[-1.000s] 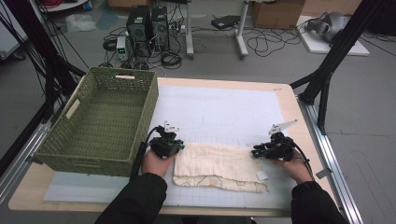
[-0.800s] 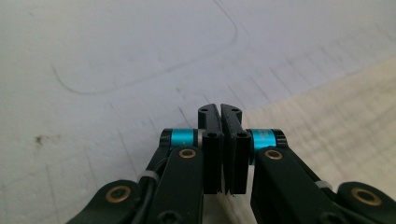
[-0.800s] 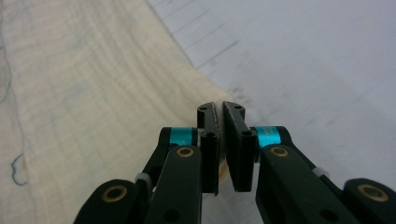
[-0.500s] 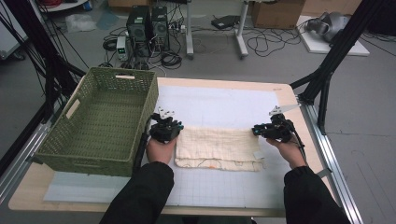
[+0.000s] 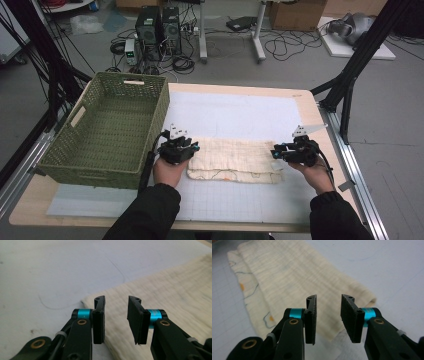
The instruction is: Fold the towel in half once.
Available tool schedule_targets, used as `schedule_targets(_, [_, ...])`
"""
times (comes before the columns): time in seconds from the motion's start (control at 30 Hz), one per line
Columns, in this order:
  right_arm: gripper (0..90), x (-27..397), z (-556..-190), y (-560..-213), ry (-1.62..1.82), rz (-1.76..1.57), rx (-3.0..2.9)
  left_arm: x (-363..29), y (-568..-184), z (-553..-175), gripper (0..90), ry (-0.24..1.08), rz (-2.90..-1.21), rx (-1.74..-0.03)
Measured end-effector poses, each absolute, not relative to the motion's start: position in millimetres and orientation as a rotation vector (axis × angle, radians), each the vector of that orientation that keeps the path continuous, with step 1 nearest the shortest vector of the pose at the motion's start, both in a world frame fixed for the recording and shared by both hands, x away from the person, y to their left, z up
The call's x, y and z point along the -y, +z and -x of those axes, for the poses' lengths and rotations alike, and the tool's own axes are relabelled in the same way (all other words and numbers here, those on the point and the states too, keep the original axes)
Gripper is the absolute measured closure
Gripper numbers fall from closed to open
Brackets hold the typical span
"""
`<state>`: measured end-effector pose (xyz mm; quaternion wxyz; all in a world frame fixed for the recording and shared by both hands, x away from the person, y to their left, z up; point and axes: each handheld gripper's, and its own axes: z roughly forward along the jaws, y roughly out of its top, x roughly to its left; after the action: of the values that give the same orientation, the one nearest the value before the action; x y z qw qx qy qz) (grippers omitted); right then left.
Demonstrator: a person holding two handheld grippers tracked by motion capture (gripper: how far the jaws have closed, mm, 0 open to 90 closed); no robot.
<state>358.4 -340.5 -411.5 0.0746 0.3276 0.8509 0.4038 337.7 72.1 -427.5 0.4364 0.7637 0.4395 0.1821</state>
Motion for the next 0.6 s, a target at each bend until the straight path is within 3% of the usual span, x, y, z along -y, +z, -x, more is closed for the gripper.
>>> schedule_targets(0.23, [65.8,333.4,-339.8,-426.6,1.202,-0.936,-2.608,-73.4,-442.6,-319.9,68.4,0.338,-2.020,-1.043])
schedule_targets(0.37, [66.8,327.6,-339.6,-436.9,1.128,-0.929,-2.661,-73.7,-444.5,-316.9,70.6,0.370,-2.039,-1.022])
schedule_targets(0.5, [78.2,325.5,-335.5,-440.5,1.124,-0.918,-2.634,-73.2,-445.6,-317.2,84.4,0.405,-2.046,-1.023])
schedule_targets(0.6, [85.8,327.5,-335.6,-442.4,1.158,-0.921,-2.632,-73.4,-445.6,-318.0,88.6,0.402,-2.046,-1.025])
